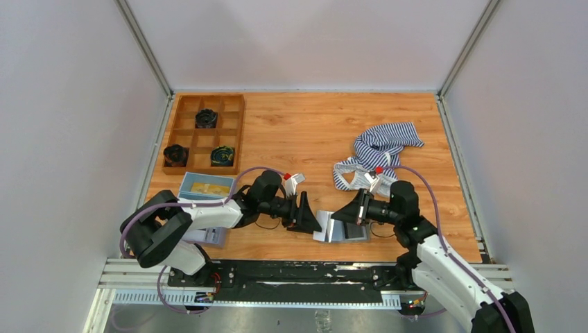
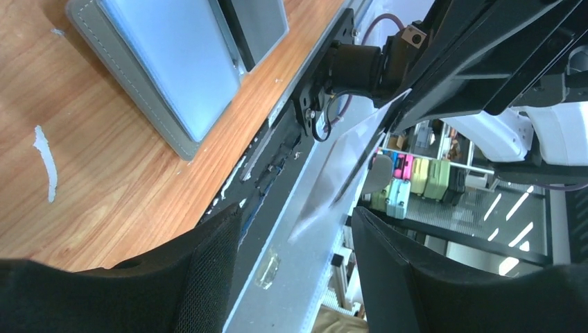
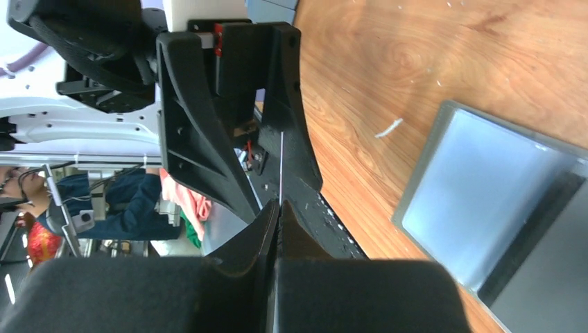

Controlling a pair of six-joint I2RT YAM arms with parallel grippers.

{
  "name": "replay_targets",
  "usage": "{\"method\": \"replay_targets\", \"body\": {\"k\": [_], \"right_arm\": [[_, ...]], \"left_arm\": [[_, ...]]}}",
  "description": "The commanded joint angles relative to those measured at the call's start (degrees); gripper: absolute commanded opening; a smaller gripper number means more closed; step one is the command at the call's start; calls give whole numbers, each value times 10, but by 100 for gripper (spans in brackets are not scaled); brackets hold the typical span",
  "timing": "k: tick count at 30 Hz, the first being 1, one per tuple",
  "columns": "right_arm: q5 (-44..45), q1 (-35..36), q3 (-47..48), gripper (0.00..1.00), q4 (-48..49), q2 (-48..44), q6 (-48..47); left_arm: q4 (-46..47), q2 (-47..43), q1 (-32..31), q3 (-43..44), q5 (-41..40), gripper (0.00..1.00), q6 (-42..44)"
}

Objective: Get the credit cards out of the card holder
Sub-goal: Place the credit card in the storage box.

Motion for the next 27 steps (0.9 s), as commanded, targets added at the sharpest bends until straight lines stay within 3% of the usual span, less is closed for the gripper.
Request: {"method": "replay_targets", "body": {"k": [1, 6, 10, 23, 24, 27], "right_arm": [[-39, -10, -37, 0, 152, 25, 95], [-40, -11, -37, 0, 168, 36, 101], [-51, -9, -34, 0, 196, 58, 110], [-57, -9, -22, 1, 195, 82, 97], [-57, -9, -18, 9, 184, 84, 90], [-56, -12, 0, 49, 134, 87, 60]], "left_arm": [[-2, -9, 3, 5, 19, 61, 5], [-3, -34, 3, 22, 21, 59, -13], [-3, -45, 2, 32, 16, 51, -32], [-2, -46, 2, 27, -6, 0, -60], [-2, -47, 3, 25, -11, 0, -62], [-2, -56, 4, 16, -35, 0, -71]]}}
